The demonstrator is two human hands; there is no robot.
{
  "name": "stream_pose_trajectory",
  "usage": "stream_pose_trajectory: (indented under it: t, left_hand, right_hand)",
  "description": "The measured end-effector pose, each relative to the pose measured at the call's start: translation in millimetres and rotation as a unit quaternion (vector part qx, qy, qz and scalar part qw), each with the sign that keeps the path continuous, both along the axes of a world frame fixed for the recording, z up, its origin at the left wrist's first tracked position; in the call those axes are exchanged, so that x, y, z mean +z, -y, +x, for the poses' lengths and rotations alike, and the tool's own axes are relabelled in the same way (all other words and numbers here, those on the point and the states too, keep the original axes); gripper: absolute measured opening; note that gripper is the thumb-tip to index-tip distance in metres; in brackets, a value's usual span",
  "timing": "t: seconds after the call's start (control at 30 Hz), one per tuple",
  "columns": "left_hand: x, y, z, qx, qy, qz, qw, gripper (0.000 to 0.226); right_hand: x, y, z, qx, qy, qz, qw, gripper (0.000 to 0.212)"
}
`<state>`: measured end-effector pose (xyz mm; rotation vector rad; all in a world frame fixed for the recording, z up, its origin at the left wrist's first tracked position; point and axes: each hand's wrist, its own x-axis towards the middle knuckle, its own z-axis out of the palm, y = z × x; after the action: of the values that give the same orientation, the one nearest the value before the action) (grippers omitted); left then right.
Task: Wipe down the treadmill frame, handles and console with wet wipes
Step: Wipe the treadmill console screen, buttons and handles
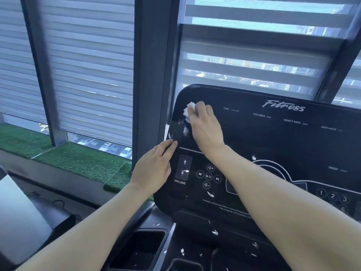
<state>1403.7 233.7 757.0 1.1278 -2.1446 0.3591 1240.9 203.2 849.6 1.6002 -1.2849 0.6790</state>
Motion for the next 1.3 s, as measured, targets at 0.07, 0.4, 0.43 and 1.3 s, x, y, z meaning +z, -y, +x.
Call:
stream_pose_trajectory:
  t: [0.07,0.4,0.43,1.3]
  left_hand:
    - [0,-3,2,-0.004,-0.004,0.015,1.000,0.061]
    - [-5,3,7,-0.035,-0.023,0.036,0.998,0.060]
    - [-4,3,7,-0.034,-0.028,0.037,0.998,0.060]
    - [-32,-24,20,-0.014,-0.056,0.135,0.989,0.063]
  right_hand:
    - [-8,1,4,0.002,0.003,0.010,1.000,0.051]
    - [2,12,12,0.049,-0.004,0.009,0.999,0.047]
    - [6,16,14,0.053,0.005,0.010,0.999,0.045]
    - [-49,-12,28,0.058,-0.082,0.052,0.994,0.048]
